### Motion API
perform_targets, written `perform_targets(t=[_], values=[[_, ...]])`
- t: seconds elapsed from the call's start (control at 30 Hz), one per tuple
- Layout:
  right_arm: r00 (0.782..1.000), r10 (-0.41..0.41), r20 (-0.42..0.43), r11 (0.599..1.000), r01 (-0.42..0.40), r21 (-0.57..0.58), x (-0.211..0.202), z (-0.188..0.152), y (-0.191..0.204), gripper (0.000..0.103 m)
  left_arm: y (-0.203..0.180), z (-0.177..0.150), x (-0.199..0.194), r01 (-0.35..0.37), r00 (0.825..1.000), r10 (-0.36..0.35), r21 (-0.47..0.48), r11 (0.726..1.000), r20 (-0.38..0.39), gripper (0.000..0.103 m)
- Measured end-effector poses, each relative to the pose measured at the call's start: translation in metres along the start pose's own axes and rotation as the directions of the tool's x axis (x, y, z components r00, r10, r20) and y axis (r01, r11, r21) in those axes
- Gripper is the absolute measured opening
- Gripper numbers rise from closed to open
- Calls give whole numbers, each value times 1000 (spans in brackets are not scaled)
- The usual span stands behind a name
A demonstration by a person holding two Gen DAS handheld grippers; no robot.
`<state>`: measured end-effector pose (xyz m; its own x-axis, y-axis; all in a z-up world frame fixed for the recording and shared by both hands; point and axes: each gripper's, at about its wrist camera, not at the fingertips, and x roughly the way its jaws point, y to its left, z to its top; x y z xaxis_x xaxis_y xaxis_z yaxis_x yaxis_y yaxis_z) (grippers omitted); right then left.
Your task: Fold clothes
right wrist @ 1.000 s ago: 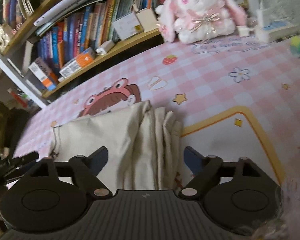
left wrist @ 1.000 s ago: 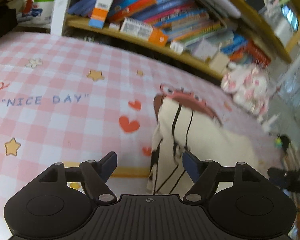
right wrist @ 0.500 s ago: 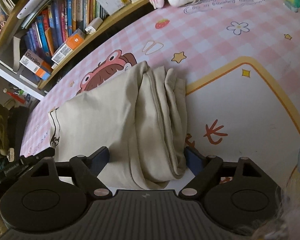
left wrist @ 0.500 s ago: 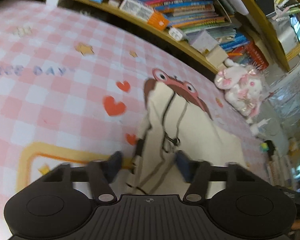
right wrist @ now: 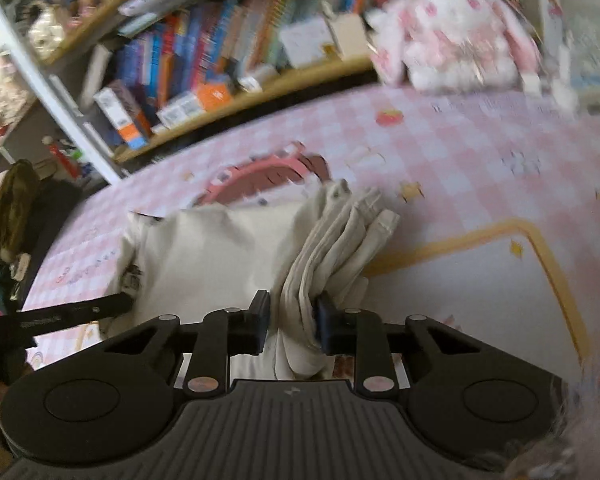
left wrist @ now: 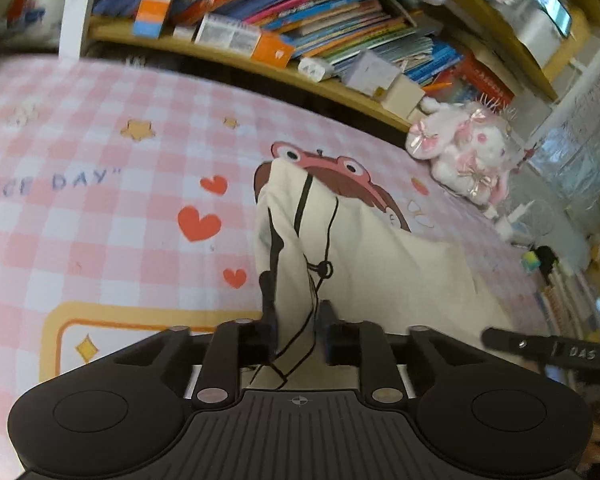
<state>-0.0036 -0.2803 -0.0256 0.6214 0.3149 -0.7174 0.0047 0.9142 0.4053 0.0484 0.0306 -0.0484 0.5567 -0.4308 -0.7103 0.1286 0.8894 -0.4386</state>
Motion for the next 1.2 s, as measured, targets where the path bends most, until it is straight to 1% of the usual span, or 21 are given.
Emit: perform_targets(t=[0.03, 0.07, 0.13, 0.17, 0.27, 0.4, 0.43, 0.47, 0.5, 0.57, 0.63, 0.67, 0.73, 0.77, 0.87, 0.9, 0.97, 1.03, 1.13, 1.17, 1.2], values=[[1000, 2, -15, 999, -1, 36, 2, -1, -6, 36, 4, 1, 1, 13, 1000, -13, -16, 1000, -13, 37], [1000, 7, -29, 997, -5, 73, 4, -1, -12, 41, 7, 1, 4, 18, 1000, -18, -29, 999, -22, 38], [999, 26, -45, 990, -19, 138, 7, -2, -21, 45, 13, 1, 9, 25, 999, -27, -56, 998, -40, 40], [998, 37, -51, 986, -28, 163, 9, -2, -25, 50, 15, 0, 12, 28, 998, -31, -69, 997, -48, 40], [996, 47, -77, 980, -31, 199, 15, -3, -30, 54, 18, -2, 18, 33, 998, -39, -110, 993, -50, 41], [994, 61, -88, 978, -42, 202, 21, -3, -29, 56, 12, -3, 20, 20, 999, -25, -107, 994, -40, 37], [994, 60, -92, 981, -41, 192, 23, -3, -26, 51, 7, -3, 16, 14, 1000, -16, -84, 996, -27, 25], [994, 54, -92, 984, -38, 173, 23, -3, -23, 42, 2, -4, 13, 7, 1000, -8, -58, 998, -13, 19], [995, 47, -91, 988, -33, 151, 23, -2, -20, 39, -3, -4, 9, -1, 1000, 1, -33, 999, 1, 14], [998, 33, -46, 998, -31, 47, 14, -1, -6, 27, -11, -6, 4, -14, 1000, 14, 10, 1000, 14, 13], [999, 35, 20, 996, -33, -85, 2, -1, 9, 24, -16, -8, 3, -24, 1000, 23, 46, 999, 9, 13], [998, 38, 40, 991, -33, -126, -2, -2, 14, 24, -19, -9, 3, -29, 1000, 28, 64, 998, 6, 14], [997, 41, 67, 982, -28, -187, -7, -3, 19, 24, -23, -11, 2, -38, 999, 38, 100, 994, 1, 14], [998, 35, 61, 982, -23, -189, -6, -3, 18, 24, -20, -10, 3, -40, 999, 40, 81, 996, -7, 14], [1000, 15, 4, 994, -15, -109, 6, -1, 4, 26, -7, -8, 6, -22, 999, 23, 20, 1000, -29, 21], [1000, 16, -13, 997, -17, -73, 9, -1, -1, 27, -4, -8, 7, -19, 999, 19, 10, 1000, -36, 25], [999, 27, -42, 1000, -27, 6, 12, -1, -14, 39, 1, -7, 10, -14, 999, 14, -12, 1000, -49, 31], [997, 38, -64, 997, -33, 72, 16, 1, -23, 43, 5, -8, 13, -12, 998, 10, -35, 999, -58, 39], [994, 67, -90, 989, -54, 137, 20, 1, -33, 47, 9, -9, 17, 6, 999, -10, -69, 998, -54, 42], [992, 77, -98, 986, -62, 152, 22, 1, -35, 48, 9, -9, 18, 13, 999, -17, -78, 997, -51, 42], [991, 86, -98, 985, -70, 159, 24, 1, -36, 49, 7, -9, 19, 14, 999, -18, -78, 997, -49, 39]])
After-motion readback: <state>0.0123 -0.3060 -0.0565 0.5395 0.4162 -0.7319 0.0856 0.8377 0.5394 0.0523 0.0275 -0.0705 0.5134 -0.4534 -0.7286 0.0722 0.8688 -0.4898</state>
